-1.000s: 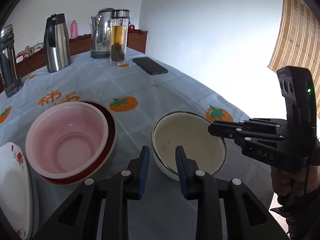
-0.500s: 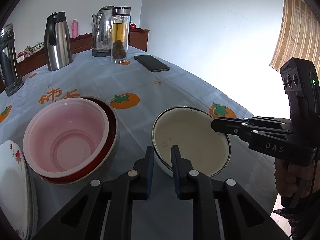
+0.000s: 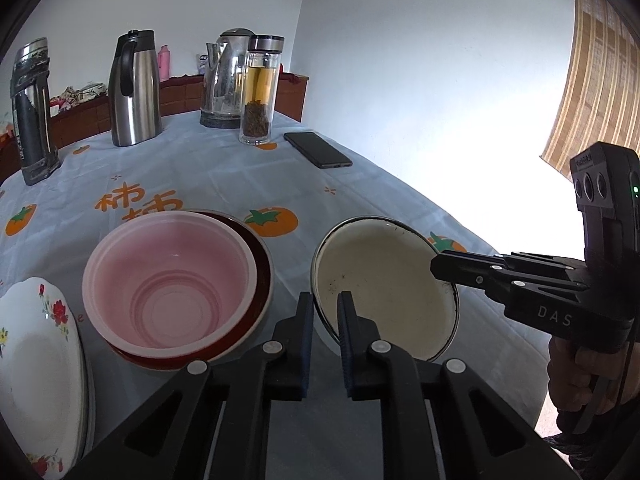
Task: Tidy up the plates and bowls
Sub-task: 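Close the right tool on the enamel bowl rim and lift it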
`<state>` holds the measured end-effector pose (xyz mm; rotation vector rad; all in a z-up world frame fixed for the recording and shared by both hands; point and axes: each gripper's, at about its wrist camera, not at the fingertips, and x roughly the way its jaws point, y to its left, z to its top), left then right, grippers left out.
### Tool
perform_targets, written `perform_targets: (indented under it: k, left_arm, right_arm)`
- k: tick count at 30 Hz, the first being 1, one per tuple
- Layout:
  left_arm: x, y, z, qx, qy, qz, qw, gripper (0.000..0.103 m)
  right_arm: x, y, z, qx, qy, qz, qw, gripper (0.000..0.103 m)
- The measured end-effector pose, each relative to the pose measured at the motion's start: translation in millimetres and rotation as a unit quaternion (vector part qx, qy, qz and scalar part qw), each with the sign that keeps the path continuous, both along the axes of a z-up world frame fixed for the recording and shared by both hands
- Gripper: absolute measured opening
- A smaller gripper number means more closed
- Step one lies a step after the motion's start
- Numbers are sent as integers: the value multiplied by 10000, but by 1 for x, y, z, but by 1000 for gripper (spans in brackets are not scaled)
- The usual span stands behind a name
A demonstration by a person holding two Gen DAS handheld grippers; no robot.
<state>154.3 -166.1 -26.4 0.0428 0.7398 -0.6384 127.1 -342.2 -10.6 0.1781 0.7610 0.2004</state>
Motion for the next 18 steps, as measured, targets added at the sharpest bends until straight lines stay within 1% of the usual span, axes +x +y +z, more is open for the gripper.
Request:
perform_targets:
  k: [9, 18]
  left_arm:
    - [1, 17, 11, -269, -75, 161, 9995, 13]
    - [7, 33, 15, -480, -122, 371, 9981, 13]
  right_arm:
    - [-5, 16, 20, -61, -201, 112, 9997, 9]
    - [-1, 31, 29, -80, -315, 217, 9992, 11]
